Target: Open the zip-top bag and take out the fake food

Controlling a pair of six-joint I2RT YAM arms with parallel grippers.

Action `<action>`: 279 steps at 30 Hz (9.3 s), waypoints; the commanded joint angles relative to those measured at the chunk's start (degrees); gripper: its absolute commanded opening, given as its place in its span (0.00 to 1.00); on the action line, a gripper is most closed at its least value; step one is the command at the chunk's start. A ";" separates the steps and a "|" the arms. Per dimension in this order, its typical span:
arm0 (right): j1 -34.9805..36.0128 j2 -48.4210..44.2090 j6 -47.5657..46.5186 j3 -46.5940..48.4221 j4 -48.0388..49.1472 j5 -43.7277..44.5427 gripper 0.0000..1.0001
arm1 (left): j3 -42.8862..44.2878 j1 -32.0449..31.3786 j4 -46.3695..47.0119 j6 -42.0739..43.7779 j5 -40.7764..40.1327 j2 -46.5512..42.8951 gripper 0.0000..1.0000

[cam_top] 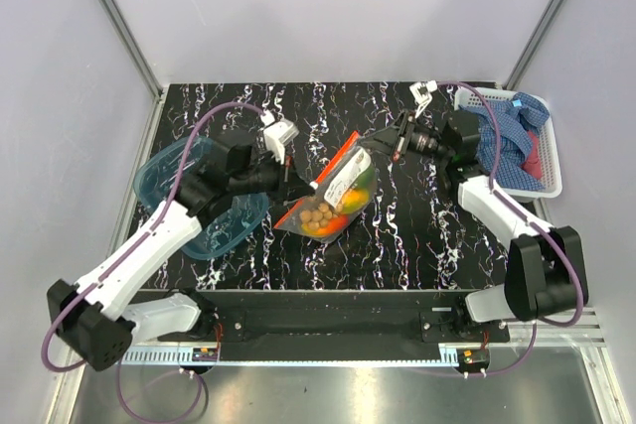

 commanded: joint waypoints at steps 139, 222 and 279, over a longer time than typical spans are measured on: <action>17.66 2.58 -9.02 37.50 -81.44 29.56 0.00 | 30.96 -16.31 -17.89 -14.91 -36.47 11.64 0.41; 17.31 -3.39 -7.79 28.27 -77.57 34.13 0.00 | 33.61 -4.56 -10.85 -7.18 -38.20 3.14 0.00; 17.22 -0.67 -10.60 32.75 -79.24 29.13 0.00 | 18.57 -9.72 -0.31 -8.40 -27.12 8.39 0.41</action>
